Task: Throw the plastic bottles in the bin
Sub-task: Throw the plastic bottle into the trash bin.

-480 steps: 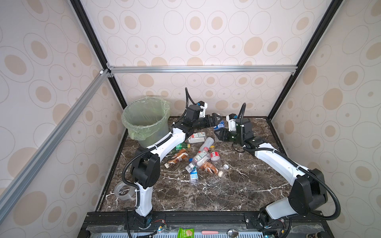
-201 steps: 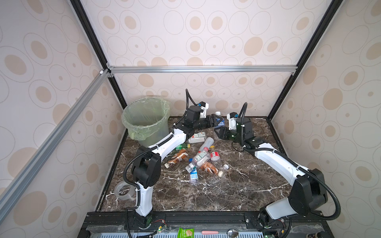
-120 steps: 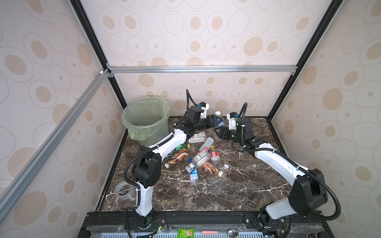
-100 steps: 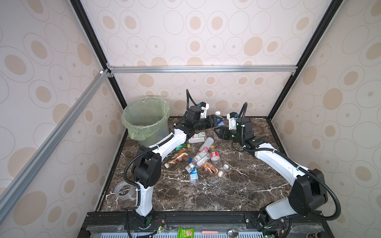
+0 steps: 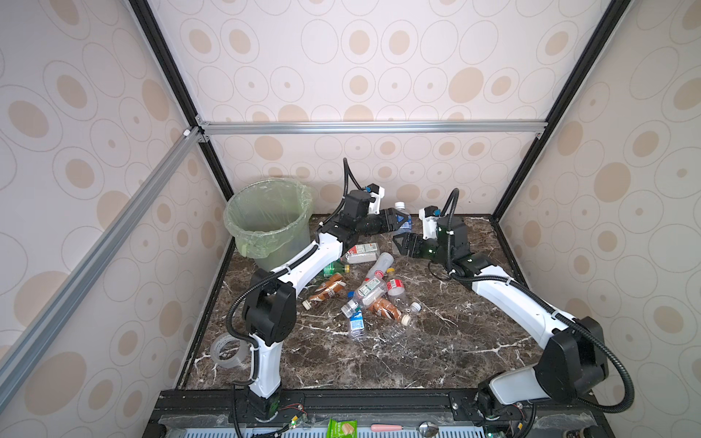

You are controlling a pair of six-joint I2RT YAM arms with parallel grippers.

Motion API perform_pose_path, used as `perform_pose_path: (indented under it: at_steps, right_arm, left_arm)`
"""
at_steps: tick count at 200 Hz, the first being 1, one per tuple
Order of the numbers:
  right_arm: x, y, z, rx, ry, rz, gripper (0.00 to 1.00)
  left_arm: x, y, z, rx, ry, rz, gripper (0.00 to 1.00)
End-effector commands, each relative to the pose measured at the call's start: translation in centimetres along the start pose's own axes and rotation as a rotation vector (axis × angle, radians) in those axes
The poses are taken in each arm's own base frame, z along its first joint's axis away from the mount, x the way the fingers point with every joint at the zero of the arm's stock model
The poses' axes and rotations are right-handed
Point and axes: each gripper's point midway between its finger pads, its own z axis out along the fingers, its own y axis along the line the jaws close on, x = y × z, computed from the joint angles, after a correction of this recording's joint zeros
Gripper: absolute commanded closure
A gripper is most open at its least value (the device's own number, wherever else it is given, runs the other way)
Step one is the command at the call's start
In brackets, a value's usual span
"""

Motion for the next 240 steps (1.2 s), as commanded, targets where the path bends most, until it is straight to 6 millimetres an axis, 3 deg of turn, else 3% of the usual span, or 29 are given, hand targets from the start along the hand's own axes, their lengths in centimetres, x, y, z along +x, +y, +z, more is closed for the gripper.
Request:
perform_pose_path:
  at_steps: [1,51,77,123,192,240]
  right_arm:
    - [-0.4,0.5,-1.1,-0.006,-0.029,-0.025,0.15]
    - [-1.2,2.0,-1.6,-0.035,-0.045,-0.067,0.01]
    - [-1.7,5.2,-1.3,-0.067,-0.06,-0.161,0.01]
    - [-3.2,11.1,-0.1,-0.146,-0.088,-0.269,0.01]
    - [-5.6,17.9,1.2,-0.259,-0.124,-0.349,0.01]
    - [-4.8,18.8,2.1,-0.272,-0.102,-0.356,0.01]
  left_arm:
    - [-2.8,0.5,-1.1,-0.044,-0.043,0.056,0.5]
    - [-8.0,2.1,-5.2,-0.154,-0.145,0.102,0.52]
    - [-11.3,2.2,-8.6,-0.22,-0.221,0.145,0.52]
    - [-17.5,0.7,-16.9,-0.369,-0.399,0.248,0.5]
    - [-20.8,0.5,-28.6,-0.754,-0.61,0.407,0.46]
    - [-21.4,-1.4,-34.9,-0.889,-0.763,0.463,0.45]
